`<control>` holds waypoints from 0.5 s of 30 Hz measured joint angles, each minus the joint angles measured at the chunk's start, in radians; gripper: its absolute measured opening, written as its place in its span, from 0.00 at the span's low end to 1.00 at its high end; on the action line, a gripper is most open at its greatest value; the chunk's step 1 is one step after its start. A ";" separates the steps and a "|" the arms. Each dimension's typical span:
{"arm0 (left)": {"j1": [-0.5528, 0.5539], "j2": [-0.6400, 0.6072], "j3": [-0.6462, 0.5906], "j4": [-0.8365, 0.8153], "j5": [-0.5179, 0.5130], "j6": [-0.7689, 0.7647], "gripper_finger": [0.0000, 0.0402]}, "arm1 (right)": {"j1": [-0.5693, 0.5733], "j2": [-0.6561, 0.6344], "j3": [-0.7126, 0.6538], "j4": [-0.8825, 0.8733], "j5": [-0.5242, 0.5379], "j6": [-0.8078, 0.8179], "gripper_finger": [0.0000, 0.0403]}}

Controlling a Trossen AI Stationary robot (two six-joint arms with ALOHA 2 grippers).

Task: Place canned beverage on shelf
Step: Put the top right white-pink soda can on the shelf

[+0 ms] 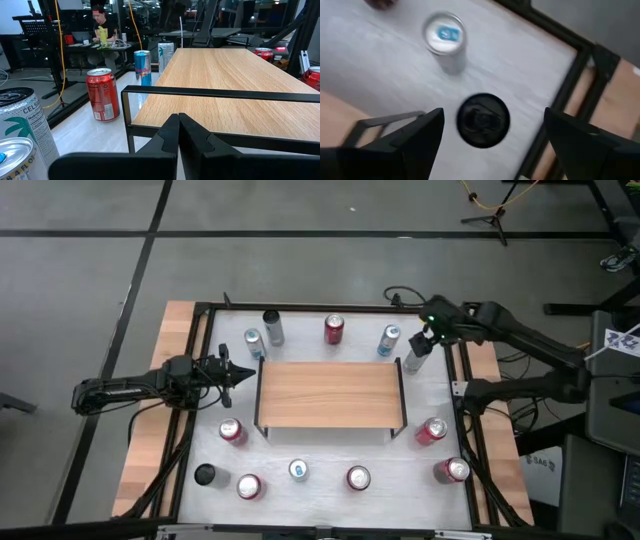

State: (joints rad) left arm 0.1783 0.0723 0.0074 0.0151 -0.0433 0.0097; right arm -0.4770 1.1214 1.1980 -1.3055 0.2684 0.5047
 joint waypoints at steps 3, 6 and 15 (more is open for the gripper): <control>0.000 0.000 0.000 0.000 0.000 0.000 0.00 | -0.010 0.037 0.000 -0.010 -0.003 0.000 0.83; 0.000 0.000 0.000 0.000 0.000 0.000 0.00 | -0.008 0.070 0.000 -0.003 -0.031 0.001 0.83; 0.000 0.000 0.000 0.000 0.000 -0.001 0.00 | -0.008 0.159 0.000 -0.006 -0.051 0.040 0.83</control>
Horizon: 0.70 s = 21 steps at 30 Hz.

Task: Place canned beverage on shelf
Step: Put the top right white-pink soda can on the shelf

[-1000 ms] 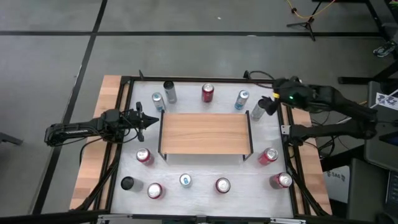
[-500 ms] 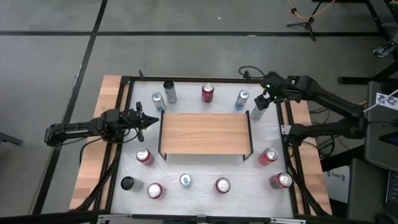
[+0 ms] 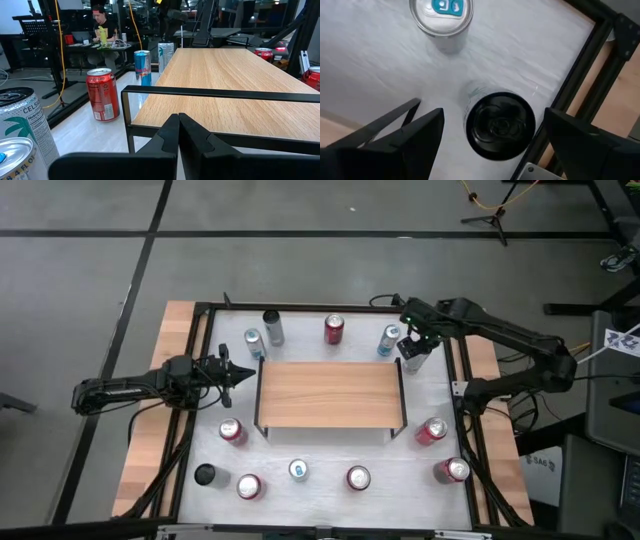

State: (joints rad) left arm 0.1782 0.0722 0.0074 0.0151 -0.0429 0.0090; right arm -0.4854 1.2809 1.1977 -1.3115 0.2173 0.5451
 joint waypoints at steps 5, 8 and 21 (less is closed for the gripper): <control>0.000 0.000 0.000 0.000 0.000 0.000 0.00 | 0.001 0.030 0.000 -0.006 0.003 0.004 0.83; 0.000 0.000 0.000 0.000 0.000 -0.001 0.00 | 0.000 0.039 0.000 -0.019 0.027 0.008 0.83; 0.000 0.000 0.000 0.000 0.000 -0.001 0.00 | 0.000 0.041 -0.026 -0.043 0.024 0.001 0.83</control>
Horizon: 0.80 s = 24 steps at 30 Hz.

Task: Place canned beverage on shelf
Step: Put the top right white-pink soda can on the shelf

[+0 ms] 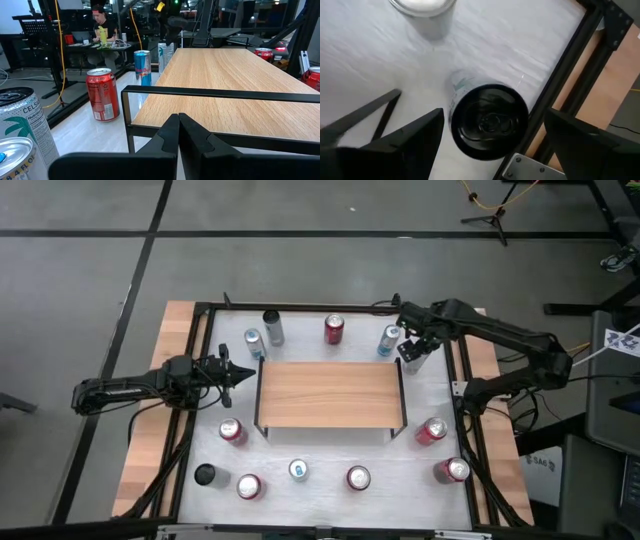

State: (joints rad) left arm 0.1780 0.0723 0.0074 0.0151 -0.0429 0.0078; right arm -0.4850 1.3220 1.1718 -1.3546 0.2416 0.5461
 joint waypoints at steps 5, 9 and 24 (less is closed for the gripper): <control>0.000 0.000 0.000 0.000 0.000 0.000 0.00 | 0.000 0.000 -0.094 0.042 -0.026 -0.008 0.83; 0.000 0.000 0.000 0.000 0.000 0.000 0.00 | -0.001 -0.006 -0.151 0.127 -0.062 -0.039 0.83; 0.000 0.000 0.000 0.000 0.000 0.000 0.00 | 0.000 -0.007 -0.163 0.179 -0.076 -0.056 0.78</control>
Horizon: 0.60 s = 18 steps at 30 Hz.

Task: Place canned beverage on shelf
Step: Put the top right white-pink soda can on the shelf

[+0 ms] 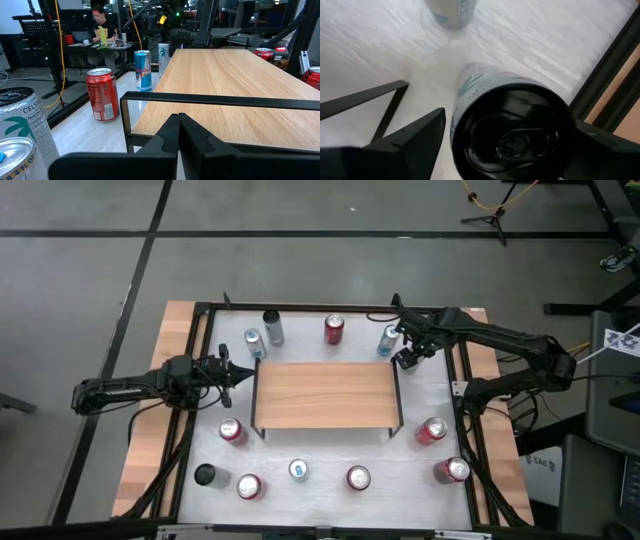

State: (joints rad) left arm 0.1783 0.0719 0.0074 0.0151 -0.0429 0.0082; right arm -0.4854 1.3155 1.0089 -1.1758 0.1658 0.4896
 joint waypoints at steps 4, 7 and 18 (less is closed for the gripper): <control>0.000 0.000 0.000 0.000 0.000 0.000 0.00 | 0.001 0.000 0.000 0.000 0.002 0.000 0.67; 0.000 0.000 0.000 0.000 0.000 0.000 0.00 | 0.001 -0.003 0.000 0.000 0.011 -0.001 0.59; 0.000 0.000 0.000 0.001 0.000 0.002 0.00 | 0.001 -0.017 0.153 -0.133 0.046 -0.003 0.63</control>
State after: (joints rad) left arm 0.1780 0.0719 0.0074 0.0158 -0.0429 0.0105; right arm -0.4847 1.2986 1.1614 -1.3089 0.2123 0.4863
